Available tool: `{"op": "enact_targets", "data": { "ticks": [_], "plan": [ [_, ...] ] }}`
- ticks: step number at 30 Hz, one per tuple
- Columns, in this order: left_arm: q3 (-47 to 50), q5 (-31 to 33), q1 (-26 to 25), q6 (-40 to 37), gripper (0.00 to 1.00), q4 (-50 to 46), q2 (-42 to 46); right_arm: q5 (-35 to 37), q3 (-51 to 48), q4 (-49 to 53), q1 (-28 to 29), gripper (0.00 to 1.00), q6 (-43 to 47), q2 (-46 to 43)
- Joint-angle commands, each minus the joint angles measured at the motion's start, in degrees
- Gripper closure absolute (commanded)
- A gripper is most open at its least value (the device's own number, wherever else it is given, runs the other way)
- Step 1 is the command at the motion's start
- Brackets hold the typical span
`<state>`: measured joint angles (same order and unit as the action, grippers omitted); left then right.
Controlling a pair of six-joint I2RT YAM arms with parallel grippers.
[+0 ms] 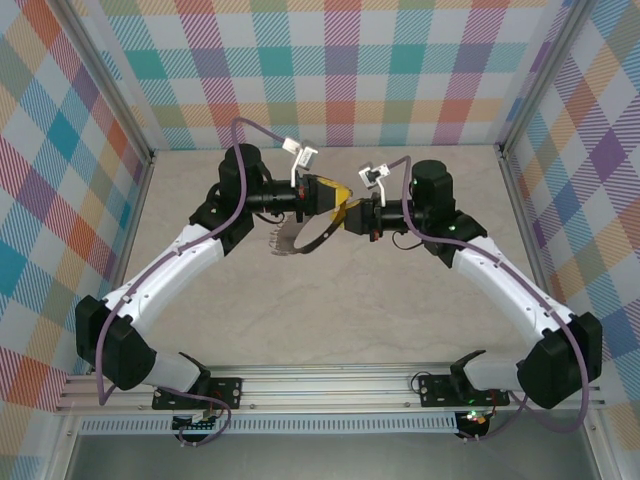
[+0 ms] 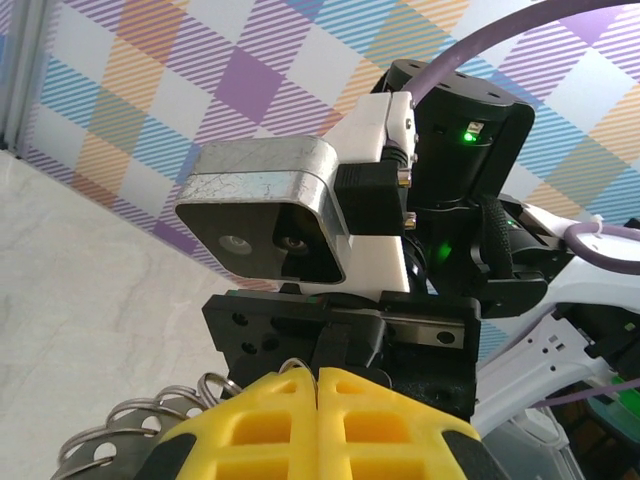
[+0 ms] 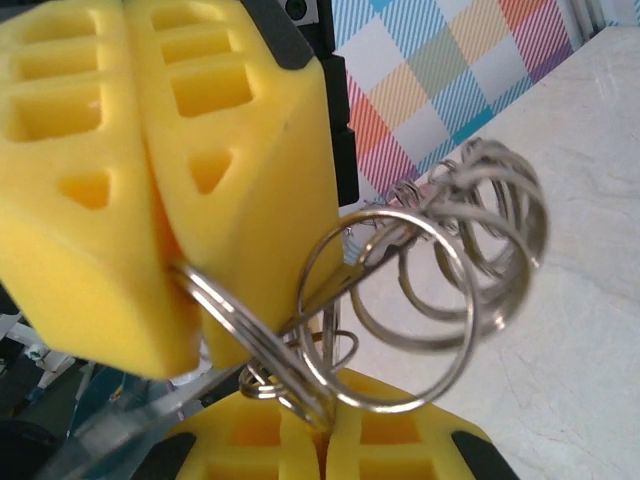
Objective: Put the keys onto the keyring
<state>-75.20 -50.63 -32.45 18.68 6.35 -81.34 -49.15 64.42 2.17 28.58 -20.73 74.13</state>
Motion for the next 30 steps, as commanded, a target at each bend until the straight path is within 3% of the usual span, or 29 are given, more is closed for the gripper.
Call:
{"op": "enact_targets", "data": {
  "ticks": [1,4,7,9,15,20,30],
  "plan": [
    [0.34,-1.28,-1.48,1.39,1.00,4.93,1.01,-1.90,0.51,-2.91,2.01,1.00,-0.21,0.26],
    [0.53,-0.65,-1.47,1.48,1.00,5.22,1.10,-0.61,-0.34,-1.74,1.54,1.00,0.14,-1.29],
    [0.66,0.19,-1.48,1.78,1.00,5.87,1.05,0.34,-1.34,-0.33,0.21,0.80,-0.13,-3.26],
    [0.69,0.50,-1.48,2.06,1.00,6.26,0.86,0.28,-2.05,1.02,-1.26,0.73,-0.14,-5.14],
    [0.28,0.12,-1.48,3.57,1.00,8.56,0.21,-2.86,-4.13,3.98,-7.56,0.72,-0.01,-13.98],
    [-0.23,-0.77,-1.48,4.62,1.00,9.97,-0.32,-2.47,-3.05,3.82,-9.60,0.67,-1.19,-17.80],
    [0.26,-0.27,-1.48,8.39,1.00,13.90,-0.60,2.01,-4.98,-13.79,-9.60,0.66,-14.29,-15.47]
  ]
}}
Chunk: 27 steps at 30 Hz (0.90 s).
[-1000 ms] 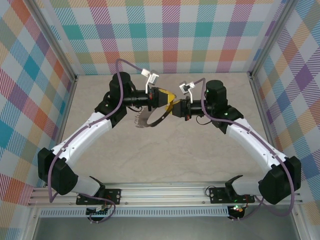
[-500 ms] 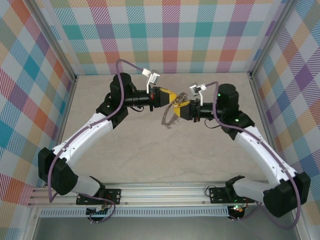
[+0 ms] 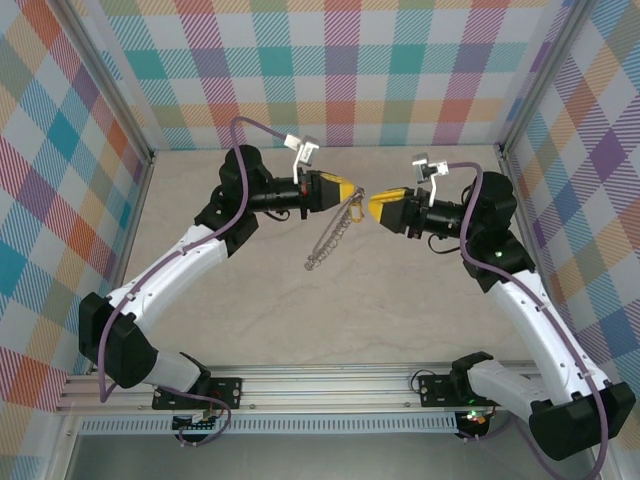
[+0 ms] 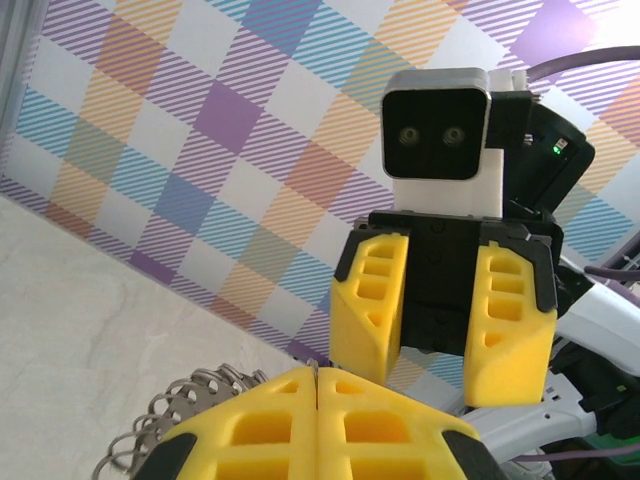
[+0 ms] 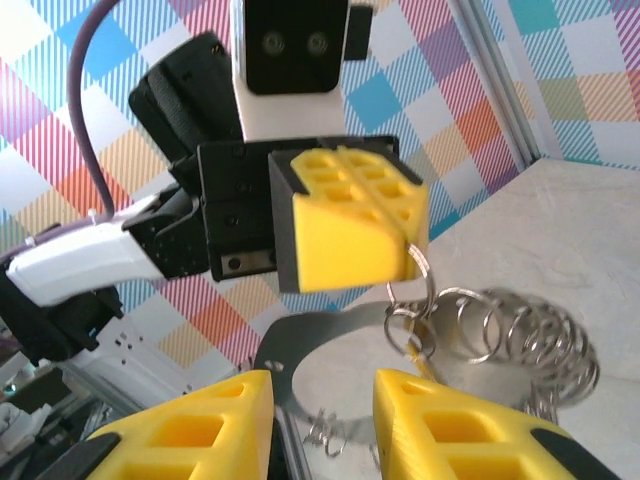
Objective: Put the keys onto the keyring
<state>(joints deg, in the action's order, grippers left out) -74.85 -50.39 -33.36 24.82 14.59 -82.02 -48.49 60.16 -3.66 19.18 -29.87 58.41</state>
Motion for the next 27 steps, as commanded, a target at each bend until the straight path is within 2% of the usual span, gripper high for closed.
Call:
{"op": "enact_targets", "data": {
  "ticks": [1,5,10,19,27],
  "plan": [
    [-0.03,-0.38,-0.56,2.93,1.00,6.27,0.02,1.61,-0.98,-9.43,-0.20,0.65,-6.31,0.60],
    [0.36,0.20,-0.56,4.64,1.00,7.73,-0.06,2.00,-1.78,-14.43,-0.16,0.61,-10.04,2.46],
    [0.35,0.51,-0.56,4.88,1.00,7.88,-0.11,2.47,-2.24,-19.01,0.14,0.63,-12.97,4.24],
    [0.35,0.46,-0.56,4.73,1.00,7.82,-0.31,2.54,-1.54,-19.79,1.56,0.70,-13.02,5.53],
    [0.24,0.51,-0.55,4.78,1.00,7.85,-0.42,2.55,-0.88,-19.84,2.52,0.70,-12.91,6.69]
  ]
}}
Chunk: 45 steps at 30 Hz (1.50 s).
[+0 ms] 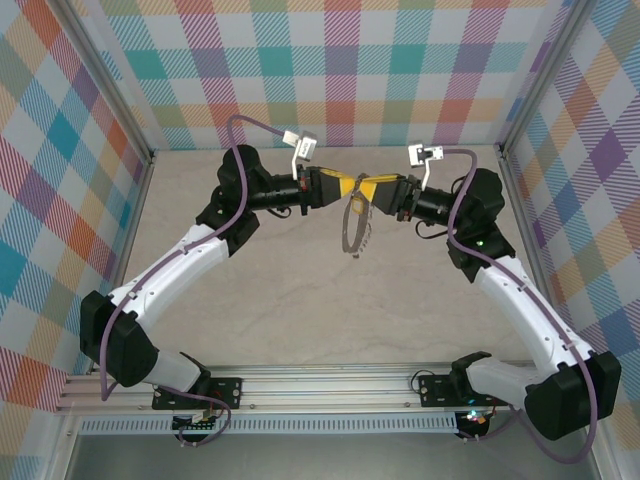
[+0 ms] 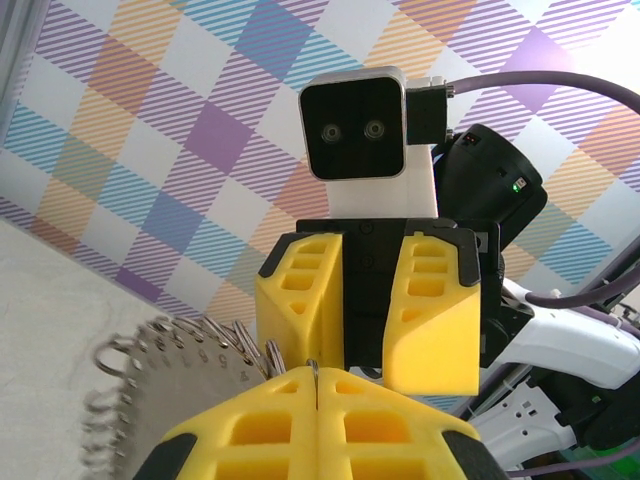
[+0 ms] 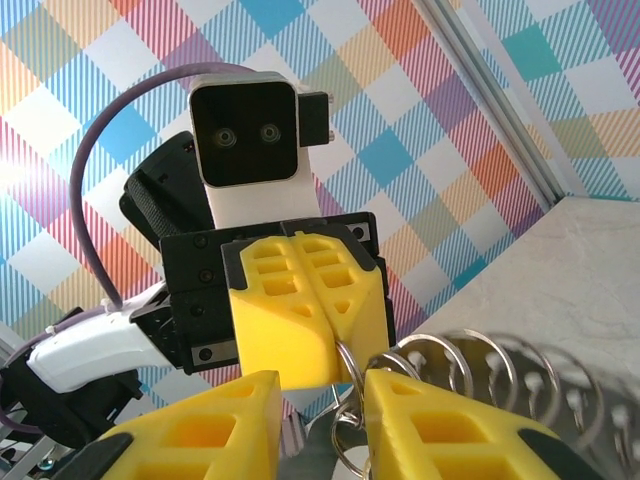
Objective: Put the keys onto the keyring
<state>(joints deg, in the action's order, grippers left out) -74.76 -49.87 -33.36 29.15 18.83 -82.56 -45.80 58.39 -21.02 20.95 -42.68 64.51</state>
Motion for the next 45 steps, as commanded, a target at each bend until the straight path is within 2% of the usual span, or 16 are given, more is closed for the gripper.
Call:
{"op": "enact_targets", "data": {
  "ticks": [1,4,7,10,14,17,23,27,29,32,38,45],
  "plan": [
    [0.14,0.03,-0.56,0.48,1.00,3.65,0.18,-0.08,1.00,-2.54,0.93,0.70,0.05,0.85],
    [0.13,0.03,-0.56,0.55,1.00,3.65,0.24,-0.12,1.02,-2.53,1.18,0.72,0.22,1.26],
    [0.22,0.11,-0.56,0.40,1.00,3.66,0.38,-0.05,0.85,-2.54,1.20,0.78,0.40,1.31],
    [0.19,0.12,-0.56,0.50,1.00,3.72,0.31,0.06,0.58,-2.70,1.20,0.79,0.34,1.25],
    [0.39,0.12,-0.56,0.49,1.00,3.84,0.35,0.07,0.33,-2.79,1.20,0.88,0.35,1.23],
    [0.64,0.28,-0.54,0.57,1.00,3.93,0.50,0.36,0.49,-2.37,1.20,1.00,0.74,1.15],
    [0.47,1.93,-0.54,-0.46,1.00,1.35,0.40,0.71,2.43,2.00,1.20,1.00,3.34,0.91],
    [-0.69,3.22,-0.52,-3.01,0.85,-2.88,-0.15,0.58,5.06,8.87,1.14,1.00,7.66,0.88],
    [-1.40,3.86,-0.47,-4.96,0.74,-5.68,-0.35,0.20,6.60,12.77,1.13,1.00,10.11,1.35],
    [-2.36,4.12,0.00,-7.22,0.65,-9.18,-0.36,-0.37,8.48,17.45,1.08,1.00,13.04,2.14],
    [-4.68,3.00,2.10,-11.53,0.56,-15.53,-0.45,-1.93,12.03,27.52,0.89,1.00,19.99,3.57],
    [-9.86,0.08,3.87,-18.92,0.52,-26.14,-1.68,-4.49,15.09,34.98,0.63,1.00,25.36,5.24]
  ]
}}
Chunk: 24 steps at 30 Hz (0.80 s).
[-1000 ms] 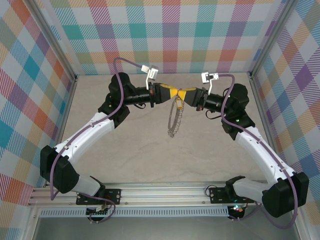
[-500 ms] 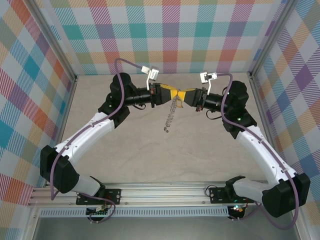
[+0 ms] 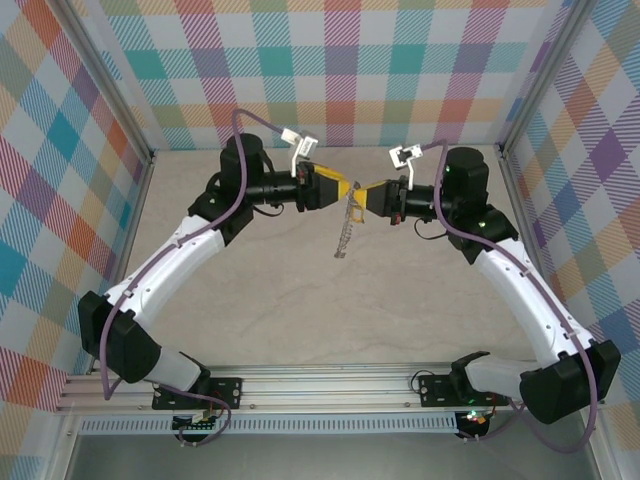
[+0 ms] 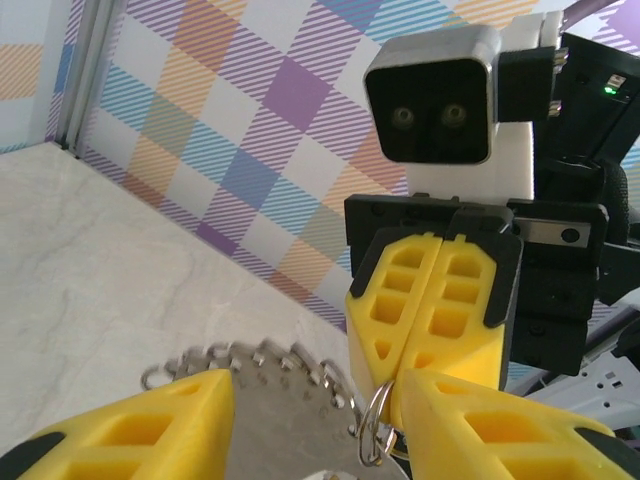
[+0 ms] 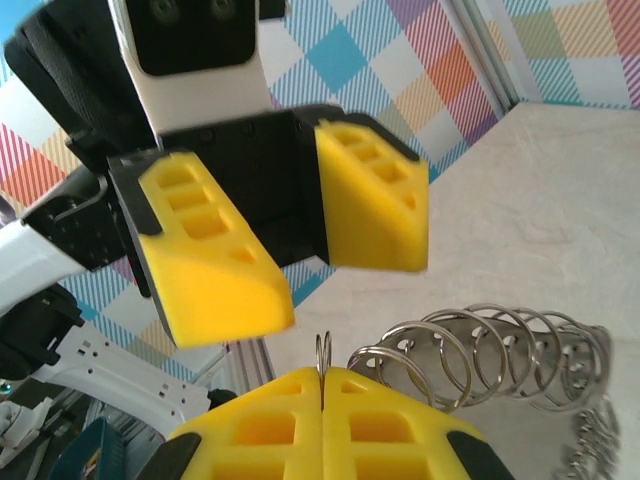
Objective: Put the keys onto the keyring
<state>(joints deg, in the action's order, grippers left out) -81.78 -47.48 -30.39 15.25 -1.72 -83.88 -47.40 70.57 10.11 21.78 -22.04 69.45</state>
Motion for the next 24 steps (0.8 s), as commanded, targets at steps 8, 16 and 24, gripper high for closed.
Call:
{"op": "enact_targets", "data": {
  "ticks": [8,16,24],
  "plan": [
    [-6.51,-5.23,2.14,-9.94,0.50,-12.69,-2.54,-4.82,4.84,8.92,-0.34,1.00,8.88,2.11],
    [-9.16,-7.92,2.45,-13.57,0.50,-18.69,-4.70,-6.40,5.72,10.60,-0.42,1.00,10.50,3.71],
    [-10.95,-10.16,2.88,-16.00,0.50,-21.79,-5.77,-7.62,6.77,11.95,-0.82,1.00,11.23,5.03]
  ]
}}
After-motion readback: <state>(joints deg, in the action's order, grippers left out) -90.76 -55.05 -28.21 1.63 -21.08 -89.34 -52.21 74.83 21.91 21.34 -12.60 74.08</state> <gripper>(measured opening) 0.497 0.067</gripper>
